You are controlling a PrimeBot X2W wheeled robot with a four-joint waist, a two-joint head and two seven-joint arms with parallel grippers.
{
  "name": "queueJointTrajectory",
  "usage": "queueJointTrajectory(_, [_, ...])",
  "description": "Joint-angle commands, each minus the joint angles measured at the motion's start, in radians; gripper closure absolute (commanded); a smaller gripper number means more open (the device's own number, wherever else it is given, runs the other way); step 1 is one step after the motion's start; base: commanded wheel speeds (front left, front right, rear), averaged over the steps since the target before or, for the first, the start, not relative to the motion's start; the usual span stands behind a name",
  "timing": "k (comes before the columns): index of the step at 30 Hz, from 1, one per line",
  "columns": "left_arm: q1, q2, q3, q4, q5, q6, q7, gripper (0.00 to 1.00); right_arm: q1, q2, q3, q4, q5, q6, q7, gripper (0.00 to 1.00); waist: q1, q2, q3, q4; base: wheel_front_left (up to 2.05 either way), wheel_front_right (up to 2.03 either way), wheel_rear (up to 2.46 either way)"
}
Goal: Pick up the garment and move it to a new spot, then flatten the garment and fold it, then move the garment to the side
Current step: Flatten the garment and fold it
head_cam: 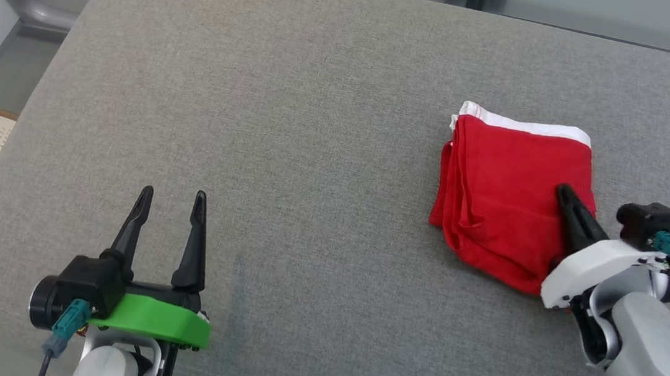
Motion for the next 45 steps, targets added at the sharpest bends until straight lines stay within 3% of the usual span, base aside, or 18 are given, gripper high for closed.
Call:
queueJointTrajectory(1, [-0.016,0.003,-0.002,0.000,0.004,0.000,0.000,0.00,-0.009,0.019,0.020,0.006,-0.008,0.000,-0.003,1.00,0.0000,0.0000,0.002,0.010,0.00,0.00,0.00])
queueJointTrajectory(14, [-0.020,0.003,-0.008,-0.006,-0.009,0.009,0.000,0.00,0.002,0.176,0.216,-0.045,-0.026,-0.001,-0.003,1.00,0.0000,0.0000,0.011,0.010,0.00,0.00,0.00])
queueJointTrajectory(20, [-0.018,0.003,0.011,0.003,0.010,0.005,0.000,0.00,0.010,0.169,0.145,-0.135,-0.053,0.000,-0.003,1.00,0.0000,0.0000,-0.008,-0.048,0.00,0.00,0.00])
queueJointTrajectory(30, [0.019,0.003,0.086,0.019,0.050,-0.009,0.000,0.00,0.131,0.092,-0.083,-0.332,-0.146,0.000,-0.003,1.00,0.0000,0.0000,-0.064,-0.204,0.00,0.00,0.00])
queueJointTrajectory(31, [0.021,0.003,0.093,0.021,0.052,-0.010,0.000,0.00,0.147,0.085,-0.098,-0.346,-0.153,0.000,-0.003,0.82,0.0000,0.0000,-0.068,-0.217,0.00,0.00,0.00])
queueJointTrajectory(33, [0.026,0.003,0.102,0.022,0.060,-0.014,0.000,0.00,0.170,0.068,-0.115,-0.370,-0.164,0.000,-0.003,0.18,0.0000,0.0000,-0.076,-0.238,0.00,0.00,0.00])
queueJointTrajectory(34, [0.030,0.003,0.107,0.023,0.062,-0.014,0.000,0.00,0.184,0.068,-0.123,-0.381,-0.168,0.000,-0.003,0.00,0.0000,0.0000,-0.080,-0.248,0.00,0.00,0.00])
queueJointTrajectory(45, [0.072,0.003,0.150,0.034,0.075,-0.023,0.000,0.00,0.361,0.078,-0.238,-0.491,-0.176,0.000,-0.003,0.00,0.0000,0.0000,-0.135,-0.303,0.00,0.00,0.00])
